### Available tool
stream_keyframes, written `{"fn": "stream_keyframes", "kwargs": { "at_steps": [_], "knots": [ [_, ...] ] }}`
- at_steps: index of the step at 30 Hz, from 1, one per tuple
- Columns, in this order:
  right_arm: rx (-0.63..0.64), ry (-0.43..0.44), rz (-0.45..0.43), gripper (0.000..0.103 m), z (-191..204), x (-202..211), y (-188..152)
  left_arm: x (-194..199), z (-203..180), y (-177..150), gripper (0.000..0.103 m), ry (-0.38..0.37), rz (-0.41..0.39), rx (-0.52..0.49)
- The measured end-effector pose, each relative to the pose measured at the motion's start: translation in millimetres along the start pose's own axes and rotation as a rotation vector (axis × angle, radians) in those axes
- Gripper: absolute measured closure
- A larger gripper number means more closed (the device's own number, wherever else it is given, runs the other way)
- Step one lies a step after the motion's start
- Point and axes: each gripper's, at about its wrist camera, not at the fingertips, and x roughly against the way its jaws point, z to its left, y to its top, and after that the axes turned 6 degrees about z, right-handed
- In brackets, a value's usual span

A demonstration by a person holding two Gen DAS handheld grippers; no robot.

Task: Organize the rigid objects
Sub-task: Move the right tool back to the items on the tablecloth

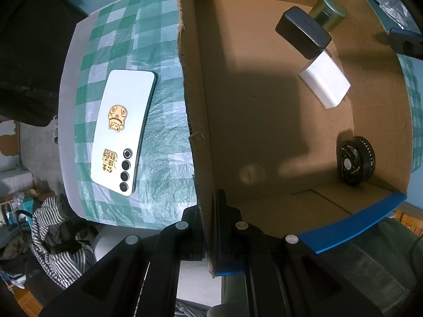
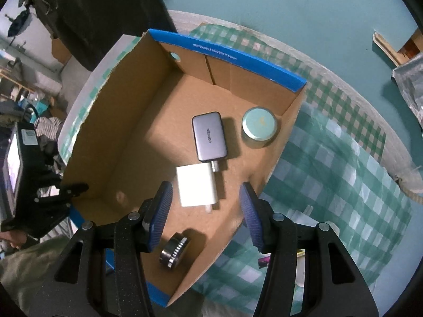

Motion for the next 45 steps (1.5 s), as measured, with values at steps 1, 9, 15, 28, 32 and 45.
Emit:
{"fn": "stream_keyframes", "kwargs": {
  "at_steps": [1, 9, 15, 28, 32, 45],
  "knots": [
    [-0.004, 0.001, -0.004, 0.049, -0.6, 2.2, -0.5, -0.7, 1.7, 0.8, 0.098, 0.0, 0.001, 0.0],
    [-0.024, 0.001, -0.034, 0.049, -4.1, 18.7, -4.2, -0.5, 1.1, -0.4, 0.098, 0.001, 0.0, -0.005],
    [-0.043, -0.002, -0.05, 0.049, -9.3, 29.3, -9.4, -0.1, 1.1, -0.4, 0.098, 0.002, 0.0, -0.006],
    [-0.188, -0.02, -0.069, 0.048, -57.1, 43.1, -34.4, 0.9, 0.1, 0.3, 0.098, 0.004, 0.005, -0.013],
    [-0.274, -0.018, -0.05, 0.04, -89.6, 37.1, -47.4, 1.0, 0.3, 0.8, 0.098, 0.003, 0.005, -0.013],
    [-0.499, 0.101, 0.028, 0.04, -170.1, -8.0, -71.8, 0.0, 1.8, 4.3, 0.098, -0.001, 0.008, -0.012]
  ]
}}
